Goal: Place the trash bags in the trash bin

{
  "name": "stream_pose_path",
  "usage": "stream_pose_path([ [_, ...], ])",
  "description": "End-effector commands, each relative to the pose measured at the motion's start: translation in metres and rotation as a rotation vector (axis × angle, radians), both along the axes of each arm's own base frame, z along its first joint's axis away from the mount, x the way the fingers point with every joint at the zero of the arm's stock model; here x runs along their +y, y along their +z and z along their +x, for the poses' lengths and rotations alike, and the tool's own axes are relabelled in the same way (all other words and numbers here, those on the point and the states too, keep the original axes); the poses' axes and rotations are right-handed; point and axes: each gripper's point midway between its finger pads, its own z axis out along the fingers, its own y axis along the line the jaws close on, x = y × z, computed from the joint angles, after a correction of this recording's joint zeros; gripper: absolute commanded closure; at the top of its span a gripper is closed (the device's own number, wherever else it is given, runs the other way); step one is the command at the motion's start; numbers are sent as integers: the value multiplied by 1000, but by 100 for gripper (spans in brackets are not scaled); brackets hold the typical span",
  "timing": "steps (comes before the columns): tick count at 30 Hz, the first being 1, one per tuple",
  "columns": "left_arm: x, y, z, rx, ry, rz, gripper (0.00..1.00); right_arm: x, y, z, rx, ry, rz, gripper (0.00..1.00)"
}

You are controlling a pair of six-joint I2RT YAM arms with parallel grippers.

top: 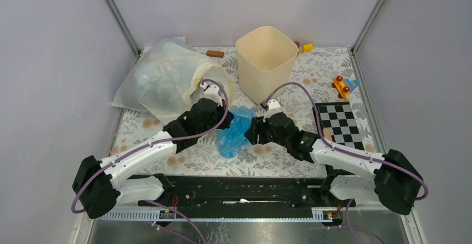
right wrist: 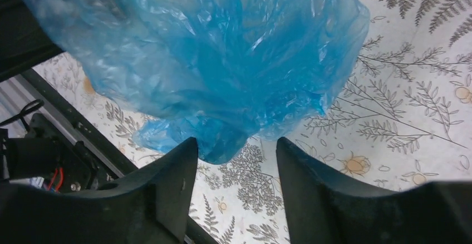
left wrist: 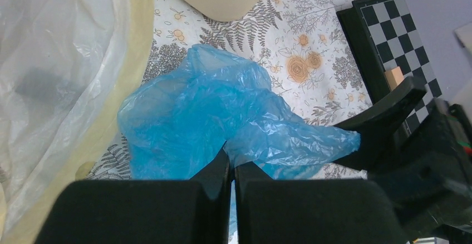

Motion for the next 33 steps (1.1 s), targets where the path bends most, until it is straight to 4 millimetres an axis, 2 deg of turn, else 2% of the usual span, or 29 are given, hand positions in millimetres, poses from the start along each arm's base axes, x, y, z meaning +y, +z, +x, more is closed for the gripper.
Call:
stream_pose_path([
  [1,5,23,7,-28,11,-84,100,20,25,17,-41,-38,100,49],
  [3,15,23,10,-23,27,-83,100,6,22,26,-56,-113,49,69],
  [5,30,19,13,-16,56,-70,100,-18,18,34,-78,-218,-20,93],
  [6,37,17,15,-12,73,-59,100,-31,19,39,-96,-275,-54,100],
  [8,52,11,17,-7,105,-30,100,-58,27,43,-138,-380,-104,100],
  [9,59,10,19,-6,121,-19,100,-75,24,42,-143,-422,-162,100],
  [12,71,4,19,2,143,7,100,-107,36,42,-195,-514,-227,100],
  [14,70,2,18,4,135,8,100,-113,44,39,-217,-511,-231,100],
  [17,63,1,16,16,98,-10,99,-105,51,34,-226,-438,-205,100],
  [18,59,2,15,18,80,-19,99,-101,51,32,-225,-406,-201,95],
  [21,48,3,11,31,22,-51,97,-87,49,27,-205,-321,-195,64],
  [23,42,4,9,37,1,-74,97,-77,46,24,-179,-269,-191,32],
  [24,41,4,8,42,-5,-83,97,-72,43,22,-164,-245,-192,23],
  [28,33,6,4,52,-37,-124,97,-58,26,16,-69,-219,-173,9],
  [30,33,6,4,55,-33,-125,97,-45,15,11,-34,-173,-135,7],
  [33,36,2,6,65,-10,-116,97,-30,12,7,-26,-138,-32,5],
])
